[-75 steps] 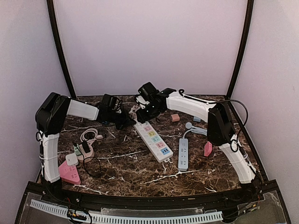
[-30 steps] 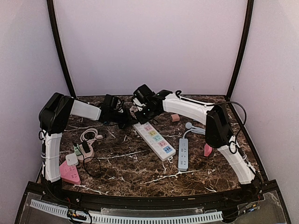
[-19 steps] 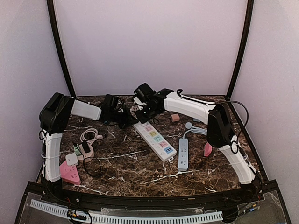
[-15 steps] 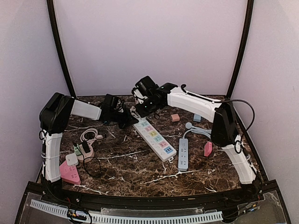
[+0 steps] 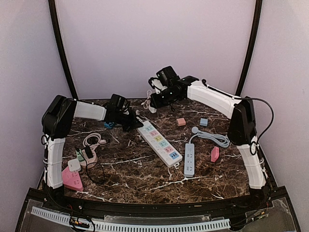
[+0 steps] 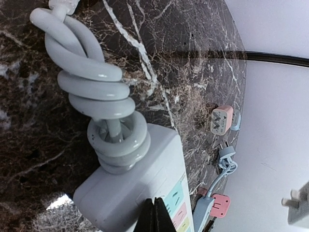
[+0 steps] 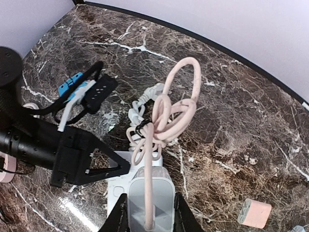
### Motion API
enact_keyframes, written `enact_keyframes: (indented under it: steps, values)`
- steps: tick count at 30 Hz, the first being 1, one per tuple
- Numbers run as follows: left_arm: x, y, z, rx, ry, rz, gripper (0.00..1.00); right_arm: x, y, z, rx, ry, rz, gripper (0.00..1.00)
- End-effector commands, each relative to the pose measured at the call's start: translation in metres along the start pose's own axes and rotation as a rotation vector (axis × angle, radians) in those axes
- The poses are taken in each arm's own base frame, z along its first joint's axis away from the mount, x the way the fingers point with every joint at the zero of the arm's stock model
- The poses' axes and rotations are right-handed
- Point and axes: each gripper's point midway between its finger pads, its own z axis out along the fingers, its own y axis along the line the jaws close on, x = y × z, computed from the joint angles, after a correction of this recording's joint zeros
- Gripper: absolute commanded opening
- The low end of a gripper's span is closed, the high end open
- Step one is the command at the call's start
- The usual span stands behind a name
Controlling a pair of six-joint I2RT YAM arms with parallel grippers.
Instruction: Pull the plug off the socket
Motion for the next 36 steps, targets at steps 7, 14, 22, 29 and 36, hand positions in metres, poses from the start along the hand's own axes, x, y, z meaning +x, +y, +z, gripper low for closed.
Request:
enact_keyframes:
  steps: [7, 14, 22, 29, 36]
  values:
    - [0.007, -0.06, -0.044, -0.041, -0.028, 0.136, 0.0, -0.002, -0.076, 0.02, -0.254, -0.009, 0.298, 0.09]
    - [0.024, -0.072, -0.104, -0.065, -0.104, 0.197, 0.0, 0.012, -0.107, 0.042, -0.314, 0.024, 0.389, 0.14]
    - [0.035, -0.056, -0.159, -0.109, -0.211, 0.196, 0.01, 0.037, -0.124, 0.063, -0.37, 0.066, 0.461, 0.15]
    - [0.044, -0.038, -0.177, -0.141, -0.243, 0.174, 0.02, 0.061, -0.144, 0.072, -0.355, 0.112, 0.513, 0.19]
    - [0.049, -0.034, -0.186, -0.145, -0.263, 0.166, 0.02, 0.08, -0.162, 0.075, -0.323, 0.14, 0.54, 0.23]
